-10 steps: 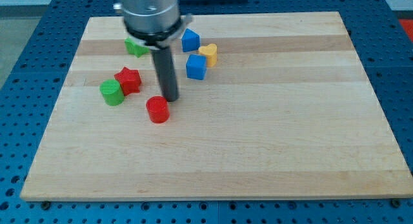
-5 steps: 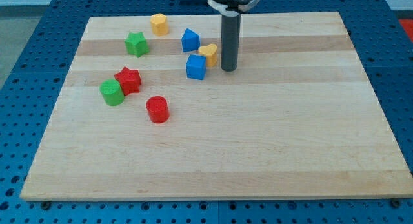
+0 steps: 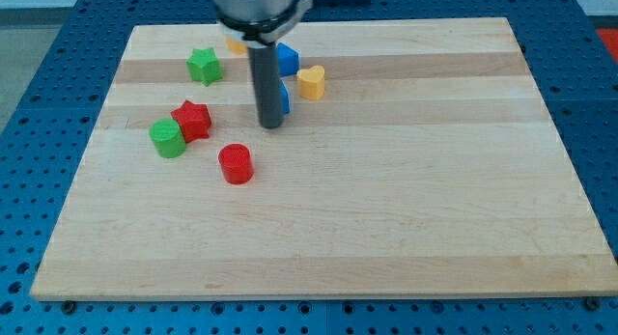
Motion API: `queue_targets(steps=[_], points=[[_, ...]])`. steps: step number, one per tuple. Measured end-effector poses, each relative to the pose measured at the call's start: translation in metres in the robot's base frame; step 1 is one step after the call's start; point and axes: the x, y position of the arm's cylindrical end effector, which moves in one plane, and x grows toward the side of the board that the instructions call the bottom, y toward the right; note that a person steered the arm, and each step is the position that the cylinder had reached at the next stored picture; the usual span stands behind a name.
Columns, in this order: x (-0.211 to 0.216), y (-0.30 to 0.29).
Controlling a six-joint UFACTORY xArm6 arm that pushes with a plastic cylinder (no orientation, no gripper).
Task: Slide the blue cube towards the center
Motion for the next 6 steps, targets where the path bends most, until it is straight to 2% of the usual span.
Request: queue_targets(steps=[1,3,4,6], points=[[-0.002,-0.029],[-0.073,-0.039],[-0.076,-0.011],[-0.069,0.002]])
